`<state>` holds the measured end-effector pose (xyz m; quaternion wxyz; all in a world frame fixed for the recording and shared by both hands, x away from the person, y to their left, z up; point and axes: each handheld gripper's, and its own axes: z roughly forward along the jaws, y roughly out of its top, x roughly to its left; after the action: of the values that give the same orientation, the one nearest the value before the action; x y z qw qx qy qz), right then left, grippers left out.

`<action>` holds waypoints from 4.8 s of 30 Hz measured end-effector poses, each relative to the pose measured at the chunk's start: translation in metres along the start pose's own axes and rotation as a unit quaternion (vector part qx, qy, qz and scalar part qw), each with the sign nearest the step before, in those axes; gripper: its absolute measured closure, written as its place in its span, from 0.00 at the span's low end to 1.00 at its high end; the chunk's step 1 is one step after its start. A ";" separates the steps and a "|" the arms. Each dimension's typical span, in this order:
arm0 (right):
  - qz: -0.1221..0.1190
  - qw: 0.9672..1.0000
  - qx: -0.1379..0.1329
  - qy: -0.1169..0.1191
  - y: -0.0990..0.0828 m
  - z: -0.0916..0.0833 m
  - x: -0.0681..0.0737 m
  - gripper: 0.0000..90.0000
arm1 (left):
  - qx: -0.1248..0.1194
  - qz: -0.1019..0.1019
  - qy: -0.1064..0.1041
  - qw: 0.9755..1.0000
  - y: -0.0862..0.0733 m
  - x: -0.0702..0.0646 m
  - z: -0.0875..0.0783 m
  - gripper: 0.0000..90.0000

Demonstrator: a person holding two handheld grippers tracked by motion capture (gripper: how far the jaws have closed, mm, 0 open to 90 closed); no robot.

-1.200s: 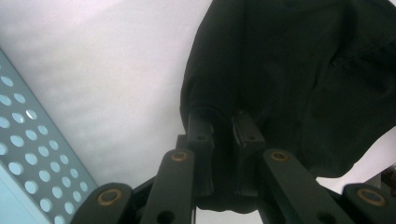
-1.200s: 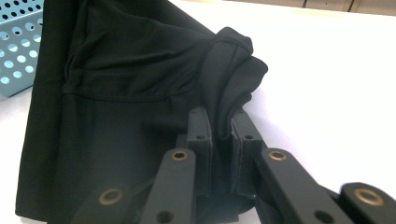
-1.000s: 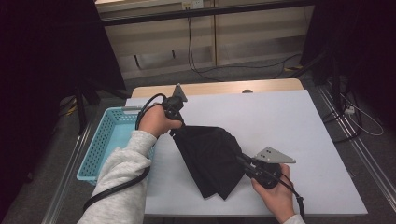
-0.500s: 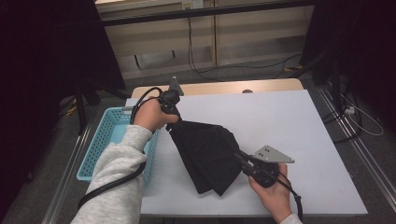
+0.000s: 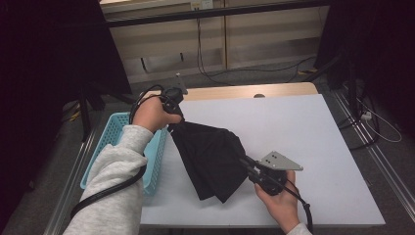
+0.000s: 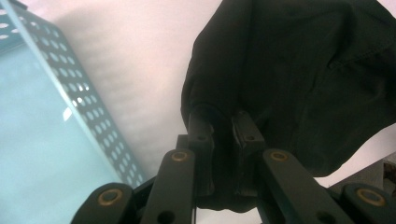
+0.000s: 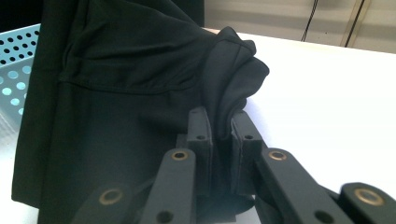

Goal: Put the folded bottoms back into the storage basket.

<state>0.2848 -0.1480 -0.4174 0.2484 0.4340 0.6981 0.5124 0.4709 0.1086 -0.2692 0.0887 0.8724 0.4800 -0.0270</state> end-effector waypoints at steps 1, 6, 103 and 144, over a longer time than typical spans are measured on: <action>0.000 1.000 -0.002 0.001 0.001 0.000 0.001 0.90 | 0.003 -0.002 0.001 1.000 0.000 0.000 -0.001 0.90; 0.000 1.000 -0.006 0.004 0.003 0.002 0.005 0.90 | -0.001 -0.009 0.000 1.000 0.001 0.003 -0.005 0.90; -0.014 0.999 -0.038 0.035 0.037 0.030 0.069 0.90 | -0.064 -0.096 0.012 0.993 -0.001 0.044 -0.057 0.90; -0.024 0.996 -0.058 0.064 0.060 0.040 0.100 0.90 | -0.075 -0.125 0.029 0.989 -0.024 0.071 -0.088 0.90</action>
<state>0.2875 -0.0361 -0.3657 0.2401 0.3686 0.6916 0.5728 0.4855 0.1957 -0.1947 0.1356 0.7967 0.5885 0.0233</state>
